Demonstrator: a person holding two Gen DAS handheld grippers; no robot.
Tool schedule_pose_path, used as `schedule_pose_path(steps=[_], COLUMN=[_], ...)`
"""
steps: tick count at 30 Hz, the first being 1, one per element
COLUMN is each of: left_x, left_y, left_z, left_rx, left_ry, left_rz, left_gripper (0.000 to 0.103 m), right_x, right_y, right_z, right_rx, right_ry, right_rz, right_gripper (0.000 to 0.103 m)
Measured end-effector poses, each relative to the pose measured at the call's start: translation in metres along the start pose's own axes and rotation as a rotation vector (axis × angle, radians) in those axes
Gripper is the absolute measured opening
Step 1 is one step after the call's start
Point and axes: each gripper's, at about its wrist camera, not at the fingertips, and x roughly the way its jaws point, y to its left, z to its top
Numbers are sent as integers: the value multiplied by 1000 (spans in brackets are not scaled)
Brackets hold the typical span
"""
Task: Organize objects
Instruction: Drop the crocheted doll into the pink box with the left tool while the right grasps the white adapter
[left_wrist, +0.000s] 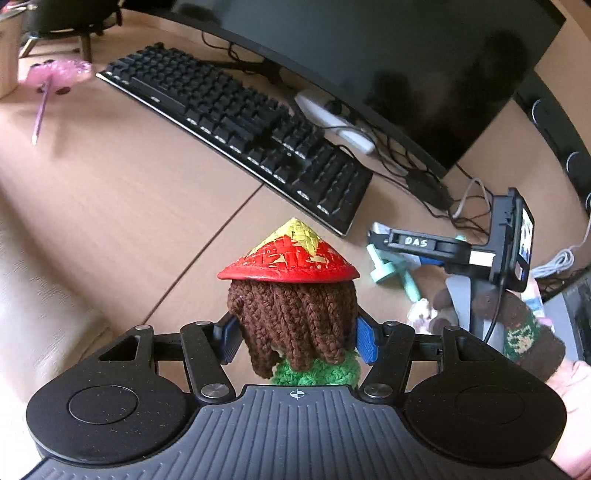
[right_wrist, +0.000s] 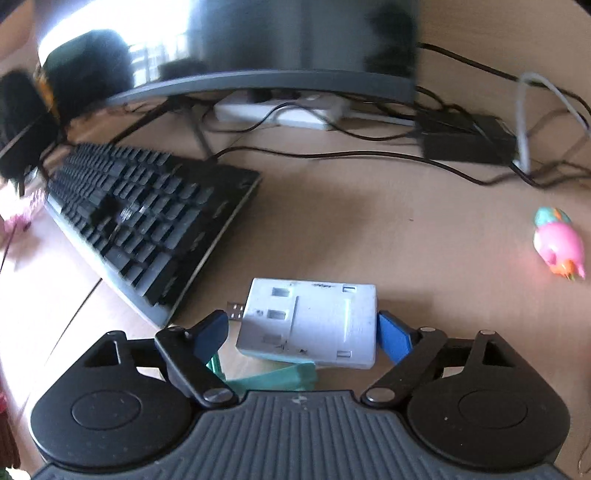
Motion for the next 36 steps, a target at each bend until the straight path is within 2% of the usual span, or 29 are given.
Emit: schedule_pose_path(steps=[2, 5, 8, 13, 15, 17, 21, 26, 28, 34, 36], left_x=[7, 19, 27, 40, 51, 62, 80, 91, 95, 128, 148], left_y=[-2, -17, -39, -86, -111, -139, -205, -294, -334, -439, -470], left_z=[3, 5, 2, -3, -10, -17, -25, 0, 10, 42, 44], left_rx=[0, 62, 135, 267, 341, 409, 514, 617, 665, 714, 756], left_ry=[8, 26, 57, 169, 226, 286, 366, 325, 298, 174, 169], left_rz=[-33, -74, -118, -269, -320, -369, -482, -581, -601, -582, -563], left_gripper=[65, 65, 65, 65, 65, 65, 65, 65, 65, 66, 67], right_x=[1, -8, -33, -120, -160, -187, -233, -286, -300, -321, -324], right_y=[7, 5, -9, -39, -57, -74, -111, -152, -160, -169, -174], right_z=[-2, -7, -10, -24, -41, -61, -114, -154, -168, -206, -215], right_rx=[-60, -96, -86, -57, -52, -36, 29, 210, 279, 385, 414], right_ry=[-4, 3, -38, -148, -156, -126, -74, -168, -201, -281, -293], right_rz=[-25, -37, -64, -111, -133, -158, -259, -408, -414, -443, -456], right_gripper=[81, 80, 80, 80, 80, 80, 80, 80, 80, 80, 80])
